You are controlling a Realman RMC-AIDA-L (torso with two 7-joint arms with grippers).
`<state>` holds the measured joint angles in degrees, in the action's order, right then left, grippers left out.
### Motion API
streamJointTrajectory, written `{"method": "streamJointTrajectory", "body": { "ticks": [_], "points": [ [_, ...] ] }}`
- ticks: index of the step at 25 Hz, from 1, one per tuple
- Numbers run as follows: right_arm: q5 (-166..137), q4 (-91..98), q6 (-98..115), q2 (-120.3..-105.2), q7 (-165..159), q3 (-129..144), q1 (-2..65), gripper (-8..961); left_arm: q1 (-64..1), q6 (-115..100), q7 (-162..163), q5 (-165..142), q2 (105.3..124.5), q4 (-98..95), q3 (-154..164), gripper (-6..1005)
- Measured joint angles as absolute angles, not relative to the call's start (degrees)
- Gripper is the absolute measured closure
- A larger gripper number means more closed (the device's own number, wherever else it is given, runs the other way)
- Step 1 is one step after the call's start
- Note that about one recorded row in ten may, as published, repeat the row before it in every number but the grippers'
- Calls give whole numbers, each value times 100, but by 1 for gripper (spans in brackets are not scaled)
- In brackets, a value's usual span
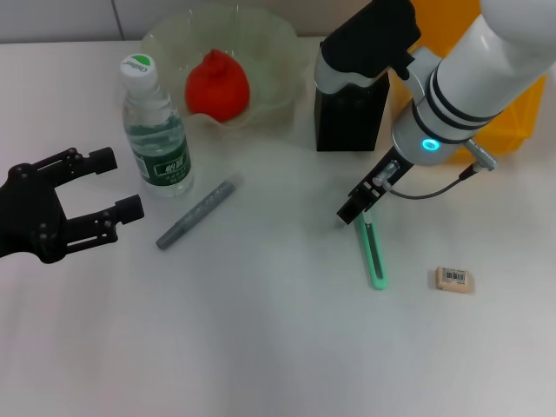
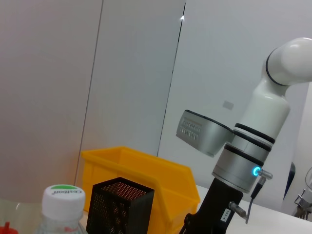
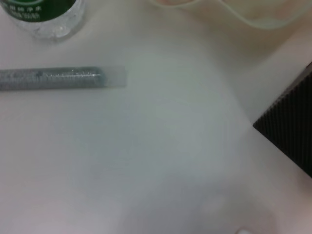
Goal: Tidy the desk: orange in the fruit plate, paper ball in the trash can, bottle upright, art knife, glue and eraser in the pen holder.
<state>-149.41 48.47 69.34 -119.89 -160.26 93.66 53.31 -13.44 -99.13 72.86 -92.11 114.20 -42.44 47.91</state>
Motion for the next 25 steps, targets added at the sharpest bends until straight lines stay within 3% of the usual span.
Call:
{"method": "streamJointTrajectory", "body": {
  "ticks": [17, 25],
  "points": [
    [-14905, 4756, 6755, -11988, -16154, 9738, 5413, 226, -1371, -9806, 7270, -9211, 11417, -4245, 4793, 191],
    [-14871, 4741, 6827, -11988, -16176, 9739, 5398, 585, -1371, -9764, 7243, -9211, 11417, -4245, 4790, 191]
  ]
}}
